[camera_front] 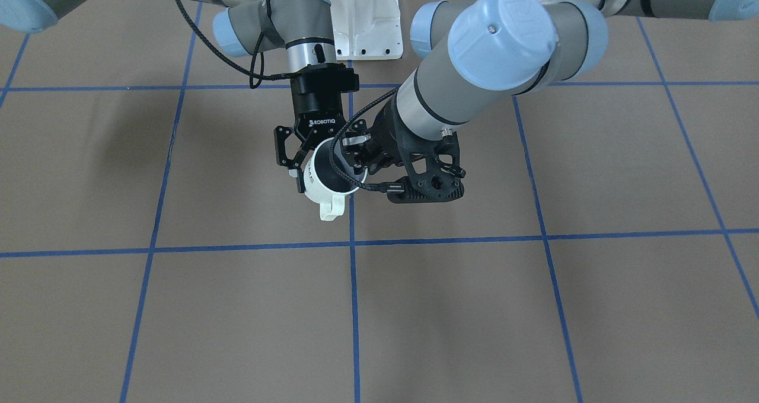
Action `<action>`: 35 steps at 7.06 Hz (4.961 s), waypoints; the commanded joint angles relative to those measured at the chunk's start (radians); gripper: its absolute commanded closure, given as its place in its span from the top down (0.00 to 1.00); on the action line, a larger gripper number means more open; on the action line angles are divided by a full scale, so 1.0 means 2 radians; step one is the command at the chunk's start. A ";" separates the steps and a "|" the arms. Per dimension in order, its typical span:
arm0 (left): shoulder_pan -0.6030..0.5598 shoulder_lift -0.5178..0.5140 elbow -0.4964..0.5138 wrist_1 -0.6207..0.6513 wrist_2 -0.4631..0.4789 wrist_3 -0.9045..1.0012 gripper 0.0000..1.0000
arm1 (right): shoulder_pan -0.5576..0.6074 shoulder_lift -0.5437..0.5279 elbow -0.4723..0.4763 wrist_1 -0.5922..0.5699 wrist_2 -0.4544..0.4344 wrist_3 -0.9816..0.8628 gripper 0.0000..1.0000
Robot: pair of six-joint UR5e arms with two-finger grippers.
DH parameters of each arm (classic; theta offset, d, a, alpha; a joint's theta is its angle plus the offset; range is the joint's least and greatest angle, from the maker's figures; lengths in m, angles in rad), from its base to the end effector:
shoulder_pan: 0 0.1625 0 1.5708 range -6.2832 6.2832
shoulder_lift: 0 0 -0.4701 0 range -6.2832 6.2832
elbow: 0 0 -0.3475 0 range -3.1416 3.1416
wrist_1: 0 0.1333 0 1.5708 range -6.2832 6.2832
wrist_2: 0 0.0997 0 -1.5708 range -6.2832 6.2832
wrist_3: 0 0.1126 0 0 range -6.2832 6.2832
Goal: Left arm hands cup to right arm to dump lemon
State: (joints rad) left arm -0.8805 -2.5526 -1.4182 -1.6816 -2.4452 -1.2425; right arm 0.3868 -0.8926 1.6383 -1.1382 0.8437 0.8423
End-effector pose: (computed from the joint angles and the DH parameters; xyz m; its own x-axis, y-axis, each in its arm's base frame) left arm 0.4368 -0.6026 0.1295 0.3878 -0.1447 -0.9103 -0.0263 0.9855 -0.1679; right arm -0.5383 -0.4440 0.2329 0.8306 -0.1987 0.5202 -0.3989 0.4395 0.8048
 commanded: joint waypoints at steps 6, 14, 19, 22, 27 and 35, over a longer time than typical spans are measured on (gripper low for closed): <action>0.000 0.002 0.003 0.002 0.001 0.001 0.00 | -0.001 -0.007 0.002 0.000 0.000 -0.002 1.00; -0.003 -0.003 0.004 0.002 0.002 -0.002 0.00 | -0.028 -0.018 0.012 0.001 -0.021 -0.017 1.00; -0.051 -0.013 0.016 0.006 0.002 0.002 0.00 | -0.024 -0.029 0.038 0.001 -0.014 -0.019 0.99; -0.085 -0.008 0.025 0.007 0.002 0.021 0.00 | 0.038 -0.038 0.033 -0.012 0.107 -0.006 1.00; -0.126 0.132 -0.051 0.031 0.010 0.217 0.00 | 0.236 -0.049 0.031 -0.199 0.456 -0.064 1.00; -0.120 0.475 -0.189 -0.077 0.120 0.420 0.00 | 0.445 -0.132 0.029 -0.269 0.689 -0.286 1.00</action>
State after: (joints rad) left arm -1.1245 -1.6265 -1.8024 -1.8144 -2.2222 -0.4064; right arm 1.2459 -1.1335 1.6976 -1.6689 2.1908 0.3057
